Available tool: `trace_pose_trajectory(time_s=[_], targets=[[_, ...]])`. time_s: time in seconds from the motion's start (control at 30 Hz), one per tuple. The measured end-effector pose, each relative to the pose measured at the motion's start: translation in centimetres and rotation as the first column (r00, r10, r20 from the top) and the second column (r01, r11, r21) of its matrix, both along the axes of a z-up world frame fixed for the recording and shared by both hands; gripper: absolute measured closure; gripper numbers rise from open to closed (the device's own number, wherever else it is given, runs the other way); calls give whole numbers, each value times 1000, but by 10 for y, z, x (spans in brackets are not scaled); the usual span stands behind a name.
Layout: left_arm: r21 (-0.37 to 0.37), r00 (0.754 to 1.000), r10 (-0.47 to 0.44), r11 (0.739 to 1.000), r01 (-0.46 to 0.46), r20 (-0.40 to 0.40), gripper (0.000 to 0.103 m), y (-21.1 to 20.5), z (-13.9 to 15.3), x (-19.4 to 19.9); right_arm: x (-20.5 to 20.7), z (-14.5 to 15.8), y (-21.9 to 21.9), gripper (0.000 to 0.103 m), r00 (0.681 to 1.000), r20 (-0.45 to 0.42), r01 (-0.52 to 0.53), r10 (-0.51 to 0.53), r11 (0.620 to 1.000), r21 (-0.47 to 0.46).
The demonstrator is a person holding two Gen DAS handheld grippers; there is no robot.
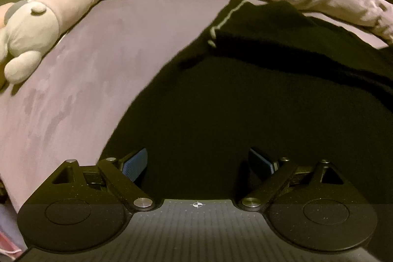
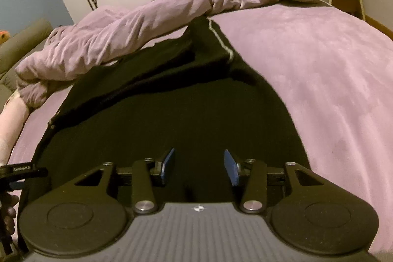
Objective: Fold small clothes
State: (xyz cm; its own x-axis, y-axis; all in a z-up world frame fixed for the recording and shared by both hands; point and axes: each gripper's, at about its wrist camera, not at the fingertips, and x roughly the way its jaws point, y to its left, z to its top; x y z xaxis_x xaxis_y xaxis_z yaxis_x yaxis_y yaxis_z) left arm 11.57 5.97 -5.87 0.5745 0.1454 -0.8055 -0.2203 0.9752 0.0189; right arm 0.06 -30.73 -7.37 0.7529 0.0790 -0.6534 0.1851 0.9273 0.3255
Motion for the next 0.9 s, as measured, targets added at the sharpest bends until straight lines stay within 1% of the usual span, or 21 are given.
trace_pose_trajectory(time_s=[0.03,0.13,0.2,0.27,0.33,0.47,0.53,0.6,0.77,0.83,0.9], targets=[[-5,1000,-10,1000,10,-2,9,0,0,-8,-8,0,3,55,1000,-4,-9,9,1000,1],[-11,999,-40,999,40,1,8,-2,3,-30,-27,2,9,41,1000,-10,-22,22,1000,15],[2,999,-53,999,53,8,8,-3,6,-48,-37,4,12,39,1000,-8,-27,27,1000,6],[6,998,-63,998,63,17,8,-1,7,-62,-45,7,10,34,1000,-5,-28,28,1000,-4],[15,998,-66,998,66,15,7,4,8,-70,-52,9,4,32,1000,-8,-17,17,1000,-9],[18,997,-71,997,71,26,7,22,12,-77,-62,9,-15,32,999,-40,4,-4,1000,0],[1,996,-84,996,84,15,6,34,10,-77,-70,7,-28,31,998,-57,13,-12,1000,14],[-20,997,-74,997,74,-7,6,46,5,-76,-77,2,-42,31,996,-86,25,-22,999,28],[-105,999,-47,994,44,-27,6,79,-7,-80,-91,-17,-66,31,985,-165,60,-48,996,70],[-138,998,-46,990,41,-35,6,89,-10,-81,-91,-26,-70,31,981,-193,55,-36,994,94],[-158,998,-23,987,14,-54,6,98,-14,-80,-87,-34,-73,31,979,-205,38,-12,992,123]])
